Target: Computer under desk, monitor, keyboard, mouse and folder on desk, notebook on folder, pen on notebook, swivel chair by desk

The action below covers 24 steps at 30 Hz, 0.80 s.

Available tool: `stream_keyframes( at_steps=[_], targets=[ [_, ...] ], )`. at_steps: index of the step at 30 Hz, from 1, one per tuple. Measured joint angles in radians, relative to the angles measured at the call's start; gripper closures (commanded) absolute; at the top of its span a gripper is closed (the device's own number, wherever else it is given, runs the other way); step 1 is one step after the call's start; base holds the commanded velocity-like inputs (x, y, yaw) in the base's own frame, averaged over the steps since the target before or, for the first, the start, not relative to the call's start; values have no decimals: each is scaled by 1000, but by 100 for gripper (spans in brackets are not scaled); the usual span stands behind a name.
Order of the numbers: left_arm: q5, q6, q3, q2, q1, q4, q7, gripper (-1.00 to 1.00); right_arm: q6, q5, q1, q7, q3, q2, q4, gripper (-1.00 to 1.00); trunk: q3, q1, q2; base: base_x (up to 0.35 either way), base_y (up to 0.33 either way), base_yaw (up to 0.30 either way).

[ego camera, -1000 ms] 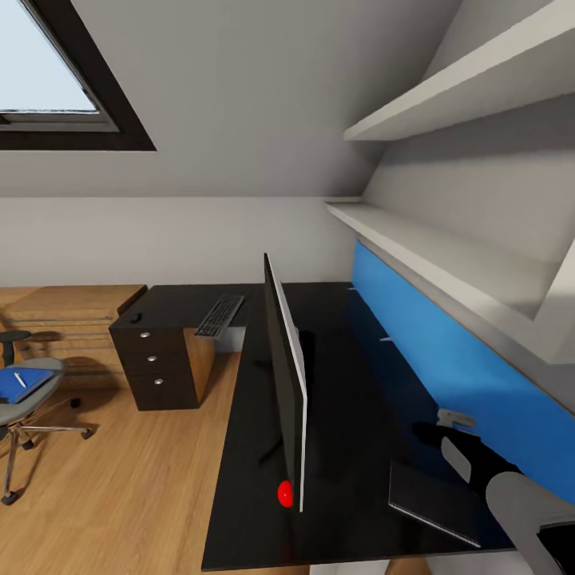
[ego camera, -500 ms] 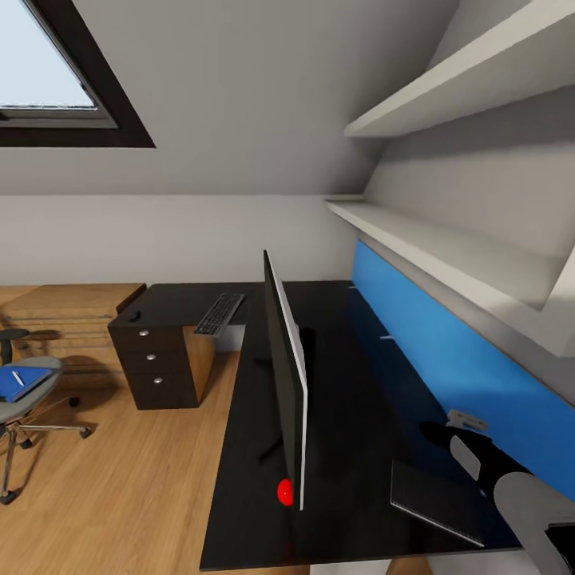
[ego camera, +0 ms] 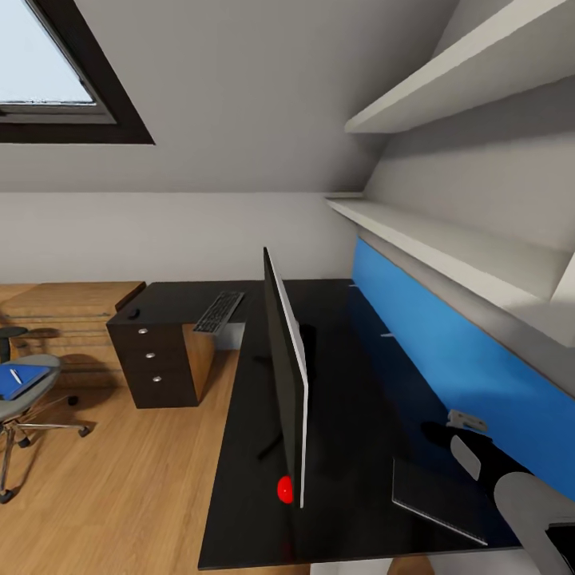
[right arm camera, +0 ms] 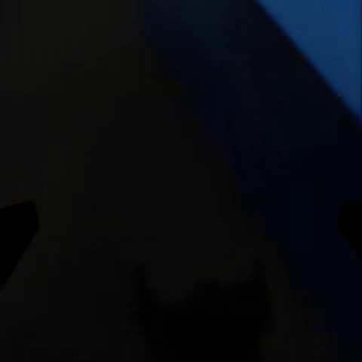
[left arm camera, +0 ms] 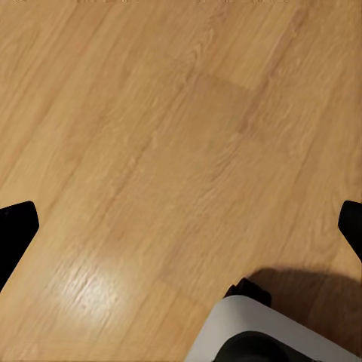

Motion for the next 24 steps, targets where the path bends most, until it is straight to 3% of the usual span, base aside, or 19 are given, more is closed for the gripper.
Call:
stream_keyframes(
  at_steps=[24],
  targets=[
    [1, -29, -1, 0, 0, 1, 3, -100, 0, 1, 0, -2, 1, 2, 2, -100, -75, 92, -168, 0, 0, 0]
  ],
)
